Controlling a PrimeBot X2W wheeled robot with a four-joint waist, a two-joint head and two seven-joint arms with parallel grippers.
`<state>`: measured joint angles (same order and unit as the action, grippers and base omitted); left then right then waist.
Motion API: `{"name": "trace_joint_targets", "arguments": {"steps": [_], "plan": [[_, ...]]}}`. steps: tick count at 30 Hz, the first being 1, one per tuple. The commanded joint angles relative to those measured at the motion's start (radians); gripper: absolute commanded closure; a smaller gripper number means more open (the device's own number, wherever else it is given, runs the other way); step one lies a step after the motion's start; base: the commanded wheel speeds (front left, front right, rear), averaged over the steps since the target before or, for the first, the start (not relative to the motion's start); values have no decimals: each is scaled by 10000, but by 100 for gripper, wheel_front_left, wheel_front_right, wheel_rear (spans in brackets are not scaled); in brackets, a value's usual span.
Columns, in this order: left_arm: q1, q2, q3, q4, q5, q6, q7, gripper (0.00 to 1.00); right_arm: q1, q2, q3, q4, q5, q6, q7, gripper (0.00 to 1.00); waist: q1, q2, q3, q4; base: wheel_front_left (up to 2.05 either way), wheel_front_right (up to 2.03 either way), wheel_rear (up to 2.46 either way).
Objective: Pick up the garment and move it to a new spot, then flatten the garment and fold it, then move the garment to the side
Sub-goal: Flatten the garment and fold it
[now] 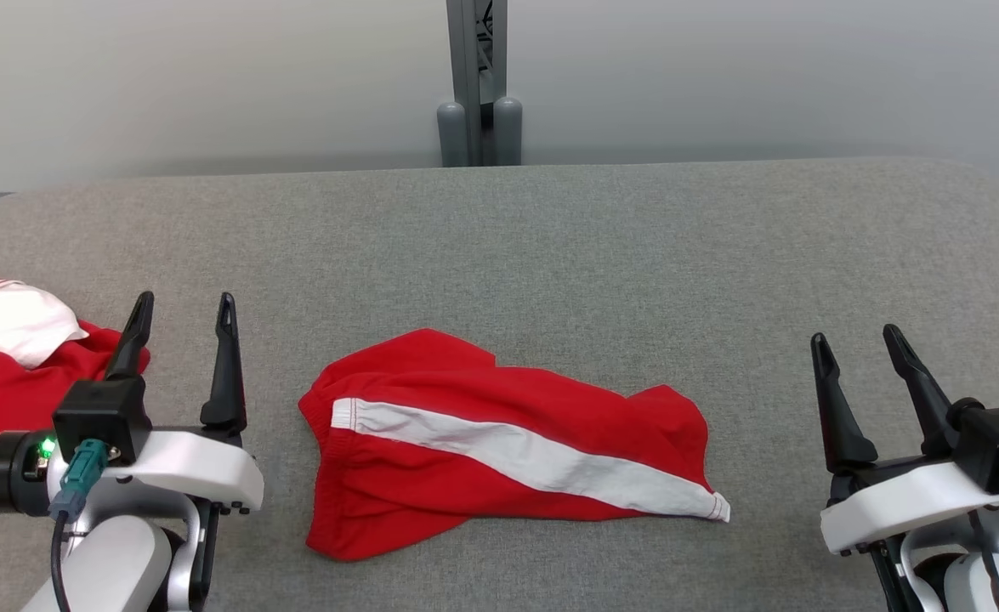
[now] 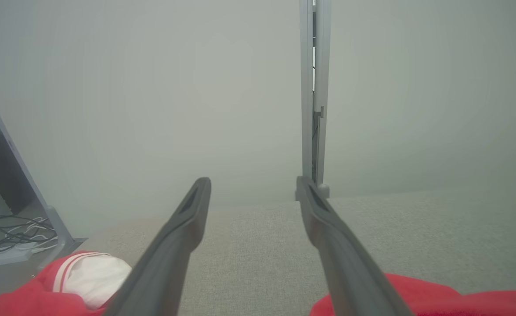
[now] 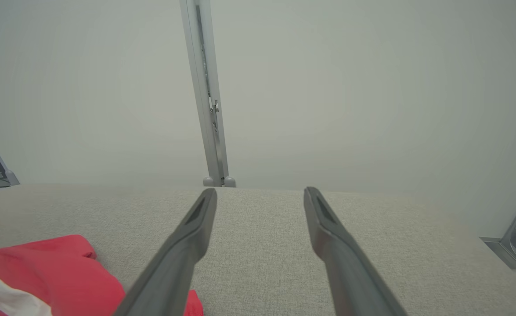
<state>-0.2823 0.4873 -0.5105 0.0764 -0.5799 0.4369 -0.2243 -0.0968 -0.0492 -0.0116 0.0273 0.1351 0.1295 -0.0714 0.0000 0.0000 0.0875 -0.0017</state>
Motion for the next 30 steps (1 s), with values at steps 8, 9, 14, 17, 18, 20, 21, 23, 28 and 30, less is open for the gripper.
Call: {"name": "trace_joint_targets", "arguments": {"steps": [8, 9, 14, 17, 18, 20, 21, 23, 28, 30], "plan": [[733, 54, -158, 197, -228, 31, 155, 0, 493, -41, -137, 18, 124, 23, 66, 0, 0, 0, -272, -124, 0, 0, 0], [817, 59, -176, 221, -269, 19, 179, 0, 558, -41, -164, 15, 149, 23, 75, 0, 0, 0, -310, -125, 0, 0, 0], [1137, 148, -249, 216, -348, 46, 234, 0, 828, -43, -214, -24, 308, 23, 109, 0, 0, 0, -506, -145, 0, 0, 0], [1219, 161, -271, 162, -361, 95, 257, 0, 871, -41, -224, -30, 333, 23, 129, 0, 0, 0, -559, -141, 0, 0, 0], [1306, 182, -303, 106, -365, 121, 303, 0, 889, -41, -223, -55, 344, 23, 148, 0, 0, 0, -578, -134, 0, 0, 0], [1319, 190, -322, 84, -371, 117, 332, 0, 906, -41, -219, -64, 372, 23, 154, 0, 0, 0, -583, -126, 0, 0, 0], [1319, 203, -330, 66, -369, 117, 344, 0, 921, -41, -200, -64, 403, 23, 164, 0, 0, 0, -589, -122, 0, 0, 0], [1303, 229, -390, 71, -313, 134, 424, 0, 952, -43, -174, -69, 411, 23, 183, 0, 0, 0, -591, -108, 0, 0, 0], [1221, 217, -462, 159, -317, 96, 452, 0, 967, -41, -125, -99, 422, 23, 179, 0, 0, 0, -568, -107, 0, 0, 0], [1176, 209, -479, 172, -334, 59, 478, 0, 946, -41, -141, -115, 434, 23, 169, 0, 0, 0, -542, -105, 0, 0, 0]]}}
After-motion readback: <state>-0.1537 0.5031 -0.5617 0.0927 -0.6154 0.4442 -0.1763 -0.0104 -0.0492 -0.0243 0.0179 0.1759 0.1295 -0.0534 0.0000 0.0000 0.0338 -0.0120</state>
